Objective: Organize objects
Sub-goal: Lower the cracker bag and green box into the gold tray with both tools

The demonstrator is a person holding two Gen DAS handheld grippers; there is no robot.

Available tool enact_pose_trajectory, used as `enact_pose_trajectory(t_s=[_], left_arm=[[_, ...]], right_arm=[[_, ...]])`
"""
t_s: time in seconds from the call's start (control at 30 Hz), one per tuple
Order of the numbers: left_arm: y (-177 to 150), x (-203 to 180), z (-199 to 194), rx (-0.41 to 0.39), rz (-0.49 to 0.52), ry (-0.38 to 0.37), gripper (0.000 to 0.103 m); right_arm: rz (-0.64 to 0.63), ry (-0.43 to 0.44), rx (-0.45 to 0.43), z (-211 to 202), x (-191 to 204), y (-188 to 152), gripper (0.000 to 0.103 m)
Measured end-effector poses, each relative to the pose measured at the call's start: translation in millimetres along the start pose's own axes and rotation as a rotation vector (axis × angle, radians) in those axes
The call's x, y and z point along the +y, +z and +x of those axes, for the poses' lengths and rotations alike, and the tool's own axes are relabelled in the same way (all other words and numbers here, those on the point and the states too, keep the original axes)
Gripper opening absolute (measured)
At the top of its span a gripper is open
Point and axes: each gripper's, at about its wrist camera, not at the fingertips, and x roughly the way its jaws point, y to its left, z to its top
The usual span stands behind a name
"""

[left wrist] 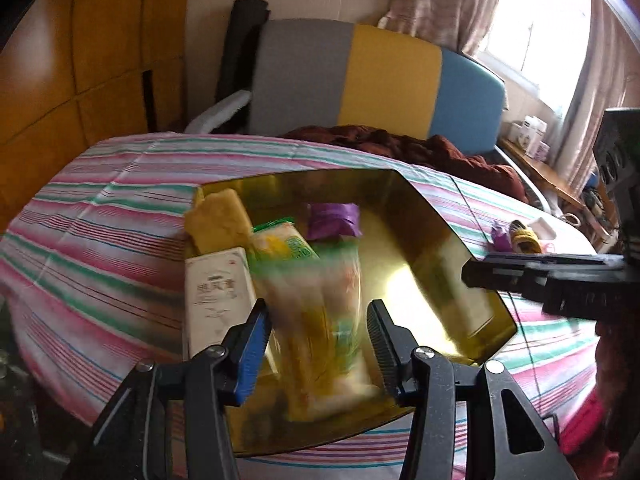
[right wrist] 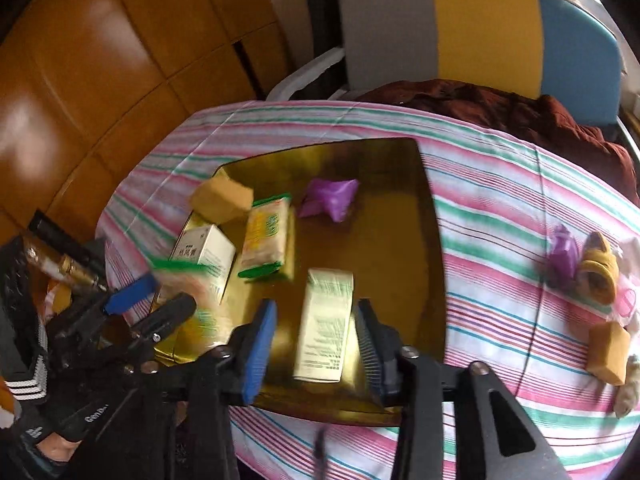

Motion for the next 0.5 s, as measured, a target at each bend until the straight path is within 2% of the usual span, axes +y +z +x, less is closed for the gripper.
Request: enact_pose_trajectory(t_s=[0.1, 0.23, 0.3, 0.5], left_arm=[[-0.4, 3.1, -8.5, -0.034, 0.004, 0.021, 0.060], [3.8, 4.3, -19.6, -0.080, 0.014, 0.050, 0.065], [4.2, 5.9, -25.0, -0.101, 0.011, 0.056, 0.073], [5.5, 5.1, -33.4, -0.123, 0.013, 0.072, 0.074]], right_arm=[[-0.017, -0.012, 0.001, 3.2, 6.6, -5.1, 0.046], [-0.007, -0.027, -0.022, 1.1, 7.3, -12.0, 0.046], [0.002, -0.042, -0.043, -3.6, 6.7, -14.7, 0.046], [0.013, -0.118, -0.112, -16.1, 4.1, -18.7, 0.046]])
